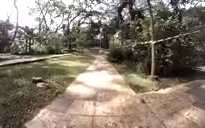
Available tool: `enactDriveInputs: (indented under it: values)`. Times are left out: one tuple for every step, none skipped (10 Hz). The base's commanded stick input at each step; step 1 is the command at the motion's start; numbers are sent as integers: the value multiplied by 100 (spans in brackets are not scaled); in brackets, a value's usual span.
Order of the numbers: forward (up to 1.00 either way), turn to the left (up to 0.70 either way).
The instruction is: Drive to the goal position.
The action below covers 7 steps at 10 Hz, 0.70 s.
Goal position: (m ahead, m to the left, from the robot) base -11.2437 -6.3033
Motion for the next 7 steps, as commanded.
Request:
enactDriveInputs:
  values:
    - [70,0]
    - [70,0]
    - [70,0]
    - [70,0]
    - [70,0]
    - [70,0]
    - [70,0]
